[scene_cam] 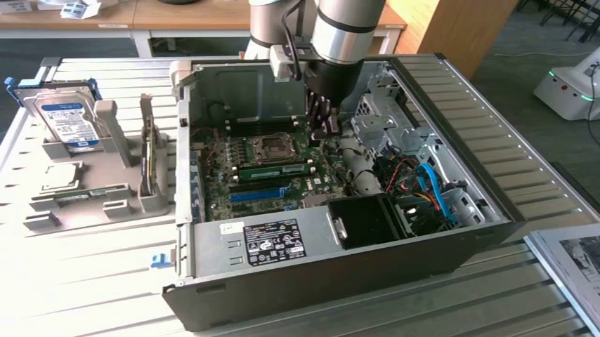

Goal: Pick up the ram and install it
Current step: 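Press down the ram until it locks into place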

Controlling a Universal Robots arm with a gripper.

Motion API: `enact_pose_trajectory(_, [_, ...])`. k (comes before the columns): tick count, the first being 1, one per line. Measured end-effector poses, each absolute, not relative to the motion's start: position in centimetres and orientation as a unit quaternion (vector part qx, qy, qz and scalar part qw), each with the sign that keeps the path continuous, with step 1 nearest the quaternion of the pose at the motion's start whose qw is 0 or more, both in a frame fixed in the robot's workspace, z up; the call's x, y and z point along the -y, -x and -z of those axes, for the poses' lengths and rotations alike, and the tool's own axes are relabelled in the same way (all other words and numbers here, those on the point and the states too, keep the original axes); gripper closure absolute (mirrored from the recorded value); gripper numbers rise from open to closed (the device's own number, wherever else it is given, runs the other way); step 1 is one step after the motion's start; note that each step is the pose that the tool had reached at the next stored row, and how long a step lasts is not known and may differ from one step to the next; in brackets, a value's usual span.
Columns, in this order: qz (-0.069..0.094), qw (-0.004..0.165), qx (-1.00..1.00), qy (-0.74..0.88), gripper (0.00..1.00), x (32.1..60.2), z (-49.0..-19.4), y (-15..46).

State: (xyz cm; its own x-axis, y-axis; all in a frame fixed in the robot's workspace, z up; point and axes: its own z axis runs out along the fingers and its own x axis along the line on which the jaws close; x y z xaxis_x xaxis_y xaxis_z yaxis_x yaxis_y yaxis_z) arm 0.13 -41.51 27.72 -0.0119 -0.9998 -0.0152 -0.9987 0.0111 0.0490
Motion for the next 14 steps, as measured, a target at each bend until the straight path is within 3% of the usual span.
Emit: enact_pose_trajectory(14, [0.023, 0.012, 0.711, -0.703, 0.9, 41.51, -26.67, -0.13])
